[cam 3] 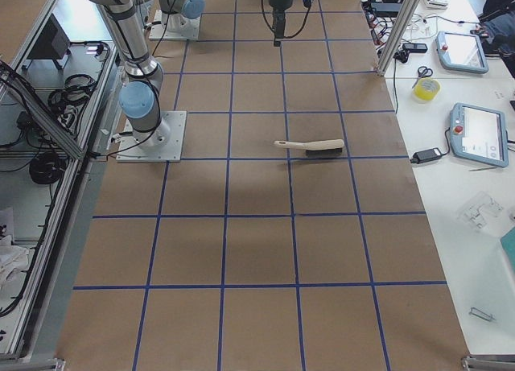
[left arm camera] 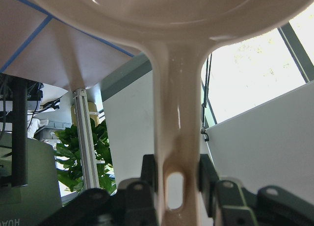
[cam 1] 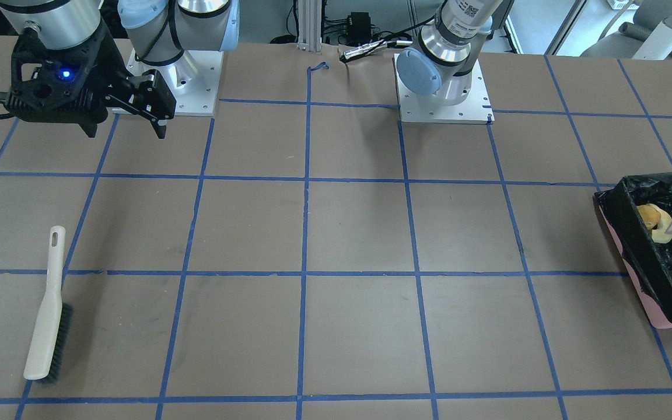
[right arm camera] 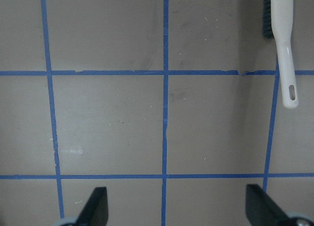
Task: Sweep and dump trash into bin
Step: 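Bring the dustpan back from the bin onto the table with the left gripper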
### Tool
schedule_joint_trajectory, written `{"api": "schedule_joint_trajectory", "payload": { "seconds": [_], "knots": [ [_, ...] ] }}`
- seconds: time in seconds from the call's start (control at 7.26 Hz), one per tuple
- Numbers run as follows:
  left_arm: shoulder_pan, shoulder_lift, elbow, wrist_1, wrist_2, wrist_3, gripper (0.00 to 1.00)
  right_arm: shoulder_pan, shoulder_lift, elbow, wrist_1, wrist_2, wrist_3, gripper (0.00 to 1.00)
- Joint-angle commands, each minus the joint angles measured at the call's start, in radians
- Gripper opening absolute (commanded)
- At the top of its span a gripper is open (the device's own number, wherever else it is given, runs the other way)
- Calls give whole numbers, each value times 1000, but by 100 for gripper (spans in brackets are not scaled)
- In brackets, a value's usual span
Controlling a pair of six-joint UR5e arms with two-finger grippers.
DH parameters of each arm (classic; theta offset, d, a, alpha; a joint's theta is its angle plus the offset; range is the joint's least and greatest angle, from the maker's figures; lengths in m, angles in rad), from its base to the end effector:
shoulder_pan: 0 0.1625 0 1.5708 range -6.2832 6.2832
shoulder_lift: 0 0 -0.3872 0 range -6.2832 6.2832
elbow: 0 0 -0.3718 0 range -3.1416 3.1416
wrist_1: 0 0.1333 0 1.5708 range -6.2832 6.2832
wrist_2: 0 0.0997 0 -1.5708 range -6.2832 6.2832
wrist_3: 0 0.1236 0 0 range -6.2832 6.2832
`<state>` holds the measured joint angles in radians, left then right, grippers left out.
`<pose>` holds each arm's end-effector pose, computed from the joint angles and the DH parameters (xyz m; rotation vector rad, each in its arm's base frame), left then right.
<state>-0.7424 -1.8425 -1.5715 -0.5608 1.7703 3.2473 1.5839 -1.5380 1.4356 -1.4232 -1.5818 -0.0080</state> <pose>0.3813 -0.4975 0.4128 2.2956 0.9706 0.6559 0.1382 -0.4748 0.4595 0.0334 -3.1295 -0.0707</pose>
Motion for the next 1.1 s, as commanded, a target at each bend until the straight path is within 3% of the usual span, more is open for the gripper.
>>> {"api": "schedule_joint_trajectory", "payload": {
  "seconds": [0.0, 0.28, 0.41, 0.96],
  "knots": [
    [-38, -24, 193, -355, -5, -78, 0, 1, -1, 0, -2, 6, -12, 100],
    [-119, -35, 293, -558, -11, -296, 0, 1, -1, 3, -13, 6, -13, 100],
    [-149, -35, 292, -599, -59, -399, 0, 1, -1, 3, -20, 6, -13, 100],
    [-368, -47, 266, -663, -80, -847, 0, 2, 1, 3, -22, 0, -12, 100]
  ]
}}
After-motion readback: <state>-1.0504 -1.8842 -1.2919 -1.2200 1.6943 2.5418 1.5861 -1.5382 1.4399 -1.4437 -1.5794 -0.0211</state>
